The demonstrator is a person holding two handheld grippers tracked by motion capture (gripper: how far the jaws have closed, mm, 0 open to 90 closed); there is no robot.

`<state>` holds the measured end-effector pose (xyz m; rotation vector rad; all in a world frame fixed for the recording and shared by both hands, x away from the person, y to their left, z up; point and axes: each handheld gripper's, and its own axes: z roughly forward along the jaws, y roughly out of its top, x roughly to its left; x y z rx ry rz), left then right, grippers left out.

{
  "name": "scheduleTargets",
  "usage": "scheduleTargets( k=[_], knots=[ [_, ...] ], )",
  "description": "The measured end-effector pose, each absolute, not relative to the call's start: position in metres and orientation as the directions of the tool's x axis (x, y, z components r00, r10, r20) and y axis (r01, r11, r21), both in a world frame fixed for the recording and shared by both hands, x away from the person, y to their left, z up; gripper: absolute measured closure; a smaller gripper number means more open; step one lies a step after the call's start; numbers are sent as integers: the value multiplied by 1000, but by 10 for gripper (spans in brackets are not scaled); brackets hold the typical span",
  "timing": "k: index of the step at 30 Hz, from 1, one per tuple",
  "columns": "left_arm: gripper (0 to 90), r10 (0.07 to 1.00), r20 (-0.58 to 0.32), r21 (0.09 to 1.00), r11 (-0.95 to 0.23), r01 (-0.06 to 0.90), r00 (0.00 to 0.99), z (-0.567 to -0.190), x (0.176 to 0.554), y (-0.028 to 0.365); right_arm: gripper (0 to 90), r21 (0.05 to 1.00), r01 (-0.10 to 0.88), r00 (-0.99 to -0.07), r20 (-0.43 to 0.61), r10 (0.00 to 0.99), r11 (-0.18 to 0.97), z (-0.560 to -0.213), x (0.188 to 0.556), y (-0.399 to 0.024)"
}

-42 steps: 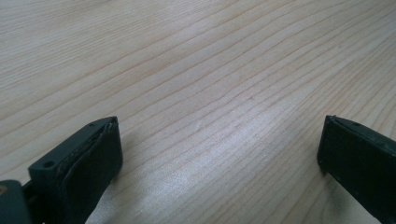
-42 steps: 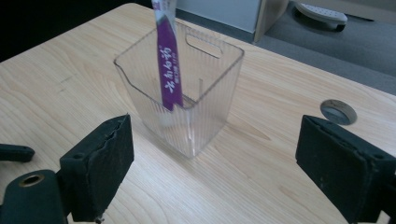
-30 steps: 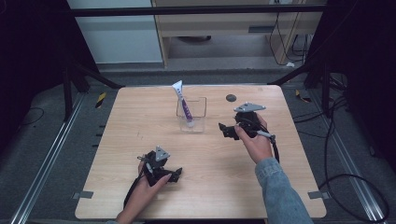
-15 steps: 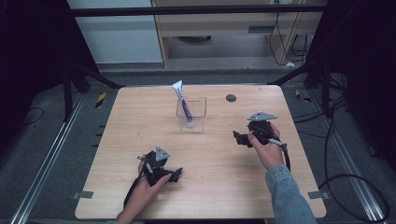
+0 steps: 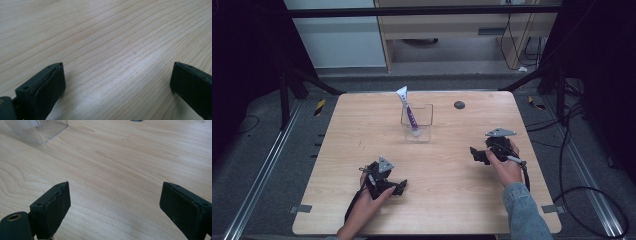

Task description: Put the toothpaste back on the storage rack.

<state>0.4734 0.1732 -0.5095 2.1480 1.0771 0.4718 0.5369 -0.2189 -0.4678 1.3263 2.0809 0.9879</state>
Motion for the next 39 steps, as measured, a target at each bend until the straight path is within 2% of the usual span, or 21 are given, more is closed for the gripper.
scheduleTargets(
  k=[16, 39],
  knots=[
    [0, 806, 18, 710, -427, 560, 592, -509, 473, 173, 100, 770, 579, -410, -8, 912, 267, -485, 535, -224],
    [0, 806, 18, 710, -427, 560, 592, -509, 473, 173, 92, 780, 605, -298, 30, 954, 164, -509, 544, -242]
  ],
)
